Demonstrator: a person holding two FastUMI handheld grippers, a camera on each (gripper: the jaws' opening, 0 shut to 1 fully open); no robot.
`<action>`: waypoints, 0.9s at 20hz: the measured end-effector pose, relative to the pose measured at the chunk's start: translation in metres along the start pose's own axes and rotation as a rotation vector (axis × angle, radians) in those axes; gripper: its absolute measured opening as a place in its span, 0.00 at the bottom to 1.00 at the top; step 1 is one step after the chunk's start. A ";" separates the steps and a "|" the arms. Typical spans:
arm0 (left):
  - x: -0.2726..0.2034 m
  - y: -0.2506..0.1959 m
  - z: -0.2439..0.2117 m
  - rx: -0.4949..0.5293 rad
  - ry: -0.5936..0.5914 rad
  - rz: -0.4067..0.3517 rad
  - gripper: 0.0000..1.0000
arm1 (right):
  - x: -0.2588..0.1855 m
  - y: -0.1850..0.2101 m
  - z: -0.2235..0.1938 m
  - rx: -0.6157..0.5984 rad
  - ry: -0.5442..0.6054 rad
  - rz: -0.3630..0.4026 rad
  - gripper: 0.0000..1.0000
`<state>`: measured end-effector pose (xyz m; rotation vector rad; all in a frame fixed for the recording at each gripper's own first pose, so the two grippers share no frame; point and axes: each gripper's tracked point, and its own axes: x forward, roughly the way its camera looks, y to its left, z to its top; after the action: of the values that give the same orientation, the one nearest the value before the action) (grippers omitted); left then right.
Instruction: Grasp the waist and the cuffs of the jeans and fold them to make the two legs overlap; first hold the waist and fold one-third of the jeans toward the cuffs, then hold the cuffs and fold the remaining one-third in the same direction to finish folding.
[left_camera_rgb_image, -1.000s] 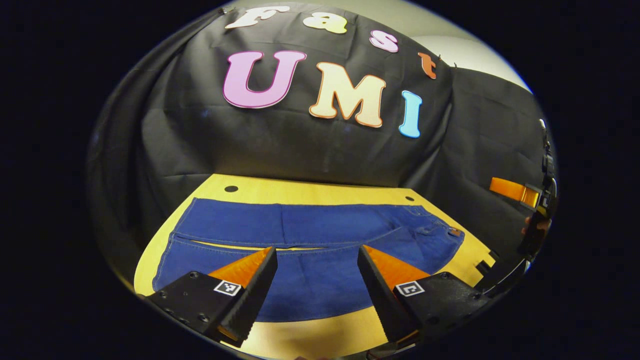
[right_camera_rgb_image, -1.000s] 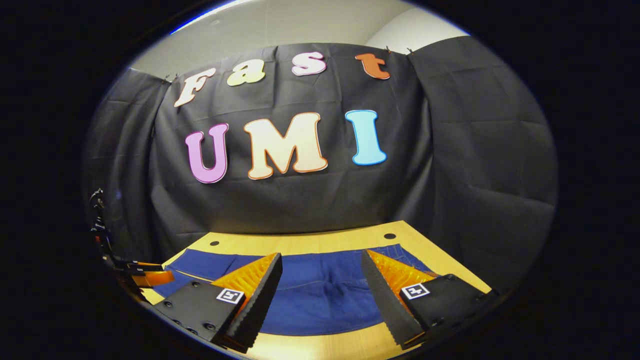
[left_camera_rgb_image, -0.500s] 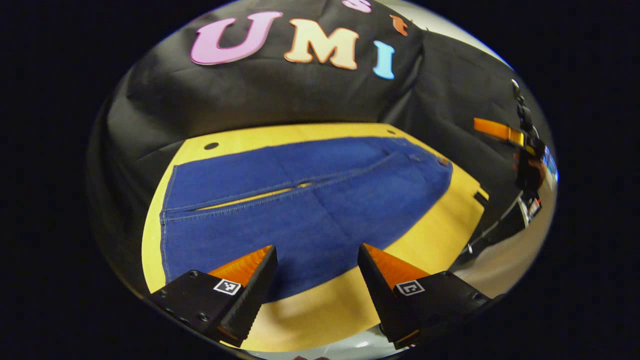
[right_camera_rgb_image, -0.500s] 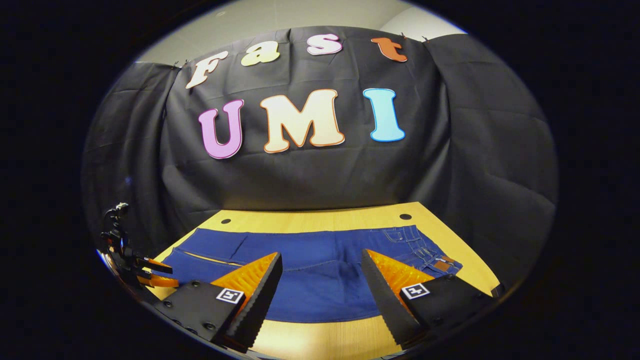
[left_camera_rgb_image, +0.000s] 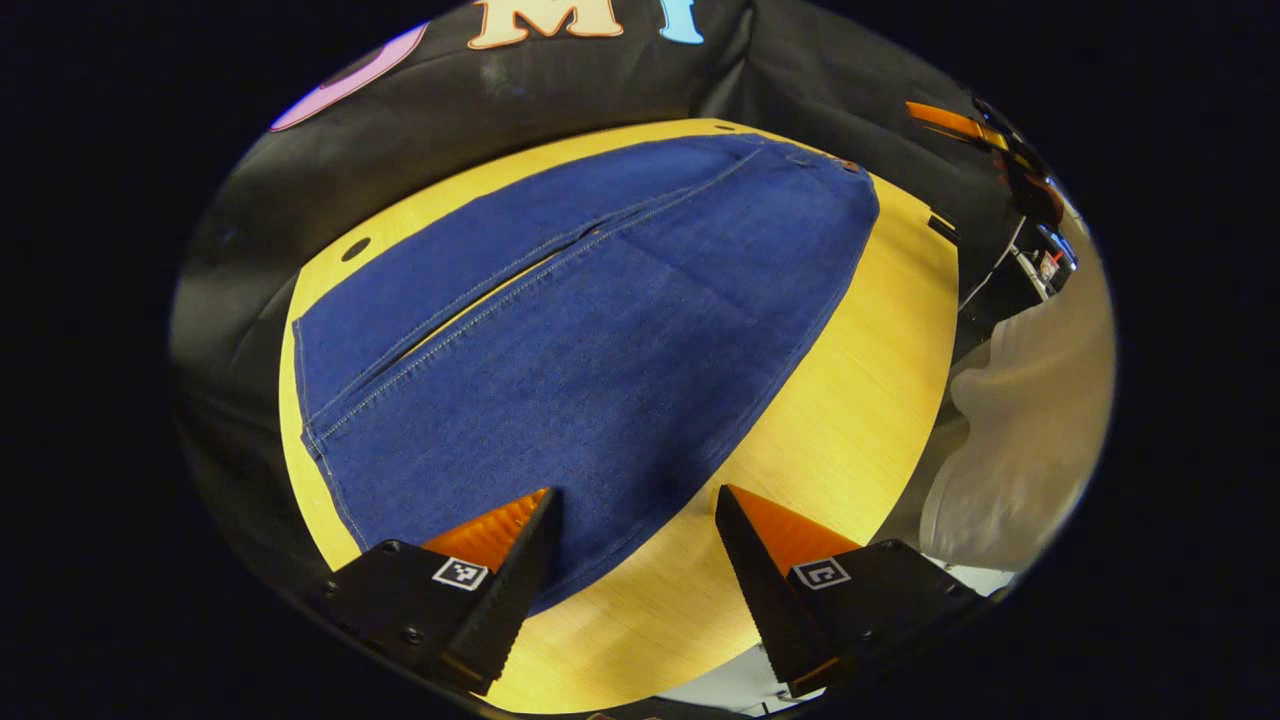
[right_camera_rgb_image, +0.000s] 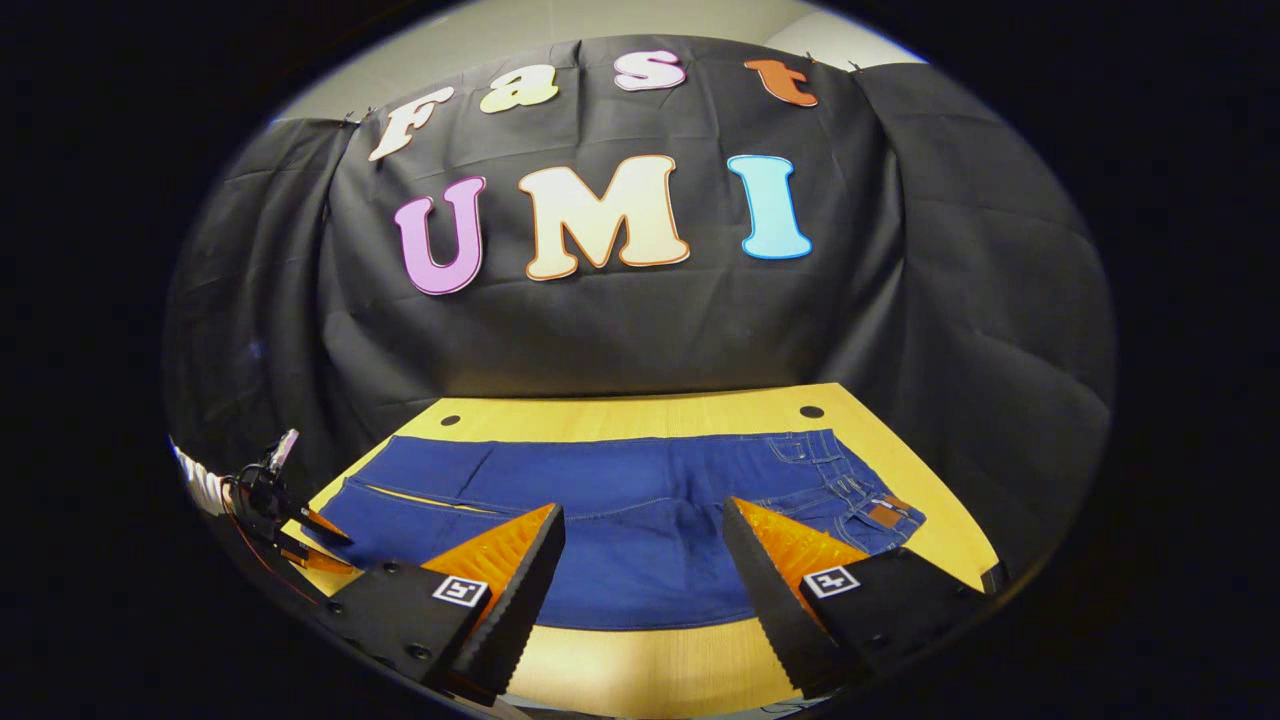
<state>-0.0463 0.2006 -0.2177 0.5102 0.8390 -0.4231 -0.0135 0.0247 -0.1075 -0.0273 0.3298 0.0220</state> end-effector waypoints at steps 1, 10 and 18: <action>0.001 0.003 0.000 0.018 0.006 0.001 0.93 | 0.000 -0.002 -0.001 -0.001 0.004 -0.005 0.94; 0.002 0.001 -0.003 0.035 0.043 -0.010 0.80 | 0.007 -0.021 -0.010 0.057 0.030 -0.032 0.98; 0.010 0.009 0.002 0.120 0.102 0.020 0.20 | 0.021 -0.027 -0.019 0.084 0.064 0.009 0.98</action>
<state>-0.0342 0.2052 -0.2220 0.6552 0.9090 -0.4338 0.0006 -0.0024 -0.1312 0.0566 0.3945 0.0162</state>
